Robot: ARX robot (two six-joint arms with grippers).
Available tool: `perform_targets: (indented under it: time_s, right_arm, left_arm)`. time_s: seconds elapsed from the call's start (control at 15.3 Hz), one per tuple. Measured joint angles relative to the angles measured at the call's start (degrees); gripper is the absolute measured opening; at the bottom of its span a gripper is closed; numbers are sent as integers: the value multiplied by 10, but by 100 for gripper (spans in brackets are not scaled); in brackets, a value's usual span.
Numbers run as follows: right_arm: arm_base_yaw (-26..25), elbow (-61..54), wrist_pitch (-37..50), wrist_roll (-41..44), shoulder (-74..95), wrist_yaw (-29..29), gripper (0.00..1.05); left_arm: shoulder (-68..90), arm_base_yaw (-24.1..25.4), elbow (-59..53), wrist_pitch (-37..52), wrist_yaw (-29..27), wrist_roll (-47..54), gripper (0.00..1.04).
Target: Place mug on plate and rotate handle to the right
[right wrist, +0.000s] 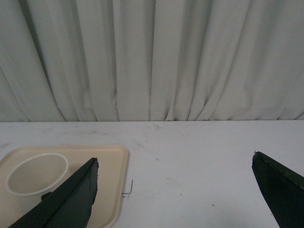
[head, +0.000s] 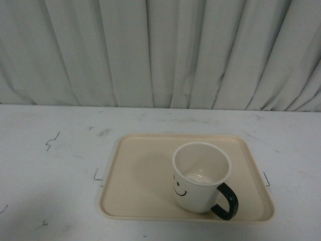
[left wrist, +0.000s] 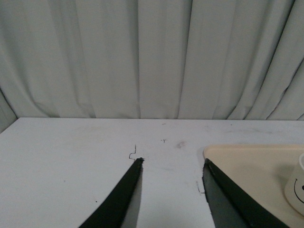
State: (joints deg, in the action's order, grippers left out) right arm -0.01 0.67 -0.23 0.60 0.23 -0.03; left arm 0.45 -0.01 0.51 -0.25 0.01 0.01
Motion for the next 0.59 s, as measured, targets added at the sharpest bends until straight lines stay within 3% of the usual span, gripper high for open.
perform_targets:
  time_s: [0.07, 0.13, 0.2, 0.26, 0.33, 0.59]
  right_arm:
    - [-2, 1, -10, 3, 2, -7, 98]
    - [-67, 66, -161, 71, 99, -146, 98]
    - [-127, 145, -238, 152, 258, -250, 98]
    - [-123, 178, -232, 197, 320, -299, 98]
    - [-104, 223, -219, 234, 393, -300, 98]
    - [-22, 321, -135, 275, 645, -227, 98]
  left_arm:
    - [0, 0, 0, 0, 0, 0, 54]
    - [0, 0, 0, 0, -1, 0, 66]
    - [0, 0, 0, 1, -1, 0, 81]
    - [0, 0, 0, 0, 0, 0, 90]
    - [0, 0, 0, 0, 0, 0, 100]
    - [0, 0, 0, 0, 0, 0, 98]
